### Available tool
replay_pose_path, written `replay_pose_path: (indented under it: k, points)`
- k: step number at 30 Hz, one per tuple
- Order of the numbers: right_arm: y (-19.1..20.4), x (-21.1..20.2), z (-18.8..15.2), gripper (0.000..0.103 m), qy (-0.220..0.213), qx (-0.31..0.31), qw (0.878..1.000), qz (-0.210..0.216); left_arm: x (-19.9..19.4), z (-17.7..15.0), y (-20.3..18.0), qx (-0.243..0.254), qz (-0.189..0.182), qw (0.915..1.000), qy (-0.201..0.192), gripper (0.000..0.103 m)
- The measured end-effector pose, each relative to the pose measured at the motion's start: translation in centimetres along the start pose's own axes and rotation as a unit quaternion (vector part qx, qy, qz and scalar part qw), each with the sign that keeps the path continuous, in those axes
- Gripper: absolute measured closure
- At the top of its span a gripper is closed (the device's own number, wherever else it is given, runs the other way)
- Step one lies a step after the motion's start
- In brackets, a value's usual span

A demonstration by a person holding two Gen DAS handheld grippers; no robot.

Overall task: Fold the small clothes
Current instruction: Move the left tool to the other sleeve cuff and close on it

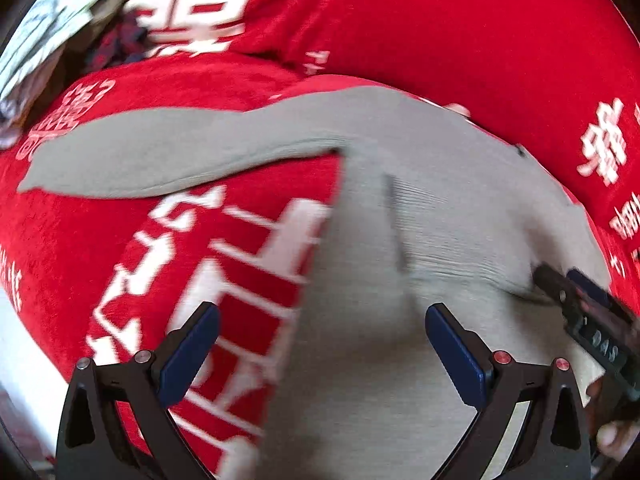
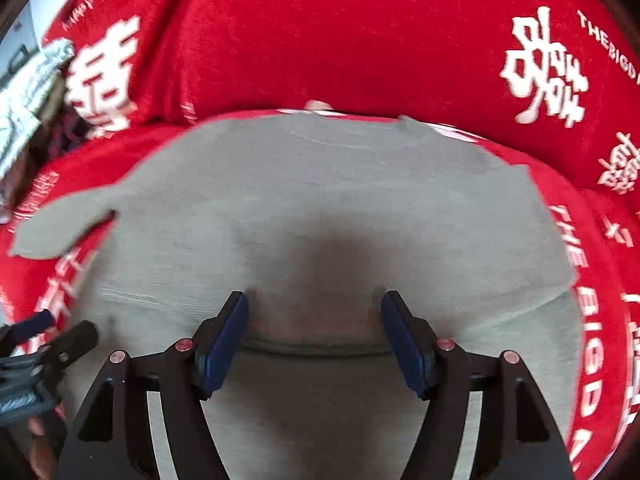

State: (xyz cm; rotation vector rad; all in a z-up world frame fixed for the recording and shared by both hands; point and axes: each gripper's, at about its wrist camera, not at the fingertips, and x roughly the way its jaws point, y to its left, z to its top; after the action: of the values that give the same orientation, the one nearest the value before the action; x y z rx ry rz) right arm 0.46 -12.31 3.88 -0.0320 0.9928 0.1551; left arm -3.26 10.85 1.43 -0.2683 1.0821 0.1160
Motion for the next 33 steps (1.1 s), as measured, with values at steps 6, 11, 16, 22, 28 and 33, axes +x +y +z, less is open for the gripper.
replay_pose_path:
  k: [6, 11, 16, 22, 28, 33]
  points:
    - [3.2, 0.3, -0.3, 0.030, -0.001, -0.046, 0.999, 0.012, -0.3, 1.9, 7.0, -0.079, 0.028, 0.9963, -0.014, 0.001]
    - [3.8, -0.6, -0.3, 0.030, -0.016, -0.043, 0.999, 0.018, 0.1, 3.7, 14.9, -0.176, 0.075, 0.9814, -0.017, 0.001]
    - [4.8, -0.9, -0.5, 0.030, -0.015, -0.052, 0.998, 0.022, 0.6, 5.6, 21.0, -0.256, 0.096, 0.9611, -0.040, 0.001]
    - [5.9, -0.2, -0.6, 0.030, -0.003, -0.077, 0.997, 0.015, 3.0, 10.3, 23.7, -0.267, 0.150, 0.9512, -0.038, 0.001]
    - [5.7, -0.2, 0.3, 0.030, -0.002, -0.069, 0.998, 0.007, 2.2, 11.6, 25.2, -0.263, 0.168, 0.9457, -0.089, 0.070]
    - [7.1, 0.7, 2.9, 0.030, -0.005, -0.083, 0.996, 0.007, 1.4, 10.7, 28.0, -0.292, 0.063, 0.9489, -0.102, 0.090]
